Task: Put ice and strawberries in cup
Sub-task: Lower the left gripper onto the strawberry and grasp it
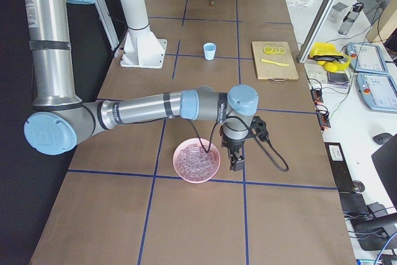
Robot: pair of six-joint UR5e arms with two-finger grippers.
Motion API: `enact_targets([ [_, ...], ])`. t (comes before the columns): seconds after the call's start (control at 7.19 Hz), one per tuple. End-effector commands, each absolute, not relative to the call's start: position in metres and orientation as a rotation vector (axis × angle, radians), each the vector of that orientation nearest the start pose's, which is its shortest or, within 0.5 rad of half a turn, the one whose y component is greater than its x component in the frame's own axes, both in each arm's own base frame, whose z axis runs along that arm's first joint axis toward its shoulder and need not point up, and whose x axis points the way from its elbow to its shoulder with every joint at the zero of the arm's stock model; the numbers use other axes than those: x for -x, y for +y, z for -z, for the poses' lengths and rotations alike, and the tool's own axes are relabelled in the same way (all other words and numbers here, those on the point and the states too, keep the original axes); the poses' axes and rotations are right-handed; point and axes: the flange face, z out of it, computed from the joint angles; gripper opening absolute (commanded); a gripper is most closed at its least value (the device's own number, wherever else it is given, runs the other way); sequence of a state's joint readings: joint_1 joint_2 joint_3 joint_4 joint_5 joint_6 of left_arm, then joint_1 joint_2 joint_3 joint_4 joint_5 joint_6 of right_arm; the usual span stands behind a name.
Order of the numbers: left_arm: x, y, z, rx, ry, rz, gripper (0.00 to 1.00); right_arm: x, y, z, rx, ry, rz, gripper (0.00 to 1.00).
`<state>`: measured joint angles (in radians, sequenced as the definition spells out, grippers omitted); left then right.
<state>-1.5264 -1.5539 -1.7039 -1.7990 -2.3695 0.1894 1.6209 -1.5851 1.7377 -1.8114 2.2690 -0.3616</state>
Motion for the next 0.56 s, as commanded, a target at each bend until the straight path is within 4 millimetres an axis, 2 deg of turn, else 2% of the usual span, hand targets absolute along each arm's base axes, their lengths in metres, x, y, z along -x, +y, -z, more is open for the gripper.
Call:
enact_targets([
  [0.0,0.037,-0.495,-0.567,-0.388,0.794,-0.362,1.0,-0.104,-0.434,-0.638,-0.01,-0.718,0.126,0.99],
  [0.14,0.03,-0.488,-0.559,-0.389,0.846,-0.374,1.0,-0.103,-0.425,-0.645,-0.036,-0.712,0.089,0.99],
  [0.42,-0.028,-0.475,-0.55,-0.242,0.891,-0.256,1.0,-0.103,-0.423,-0.648,-0.055,-0.709,0.079,0.99],
])
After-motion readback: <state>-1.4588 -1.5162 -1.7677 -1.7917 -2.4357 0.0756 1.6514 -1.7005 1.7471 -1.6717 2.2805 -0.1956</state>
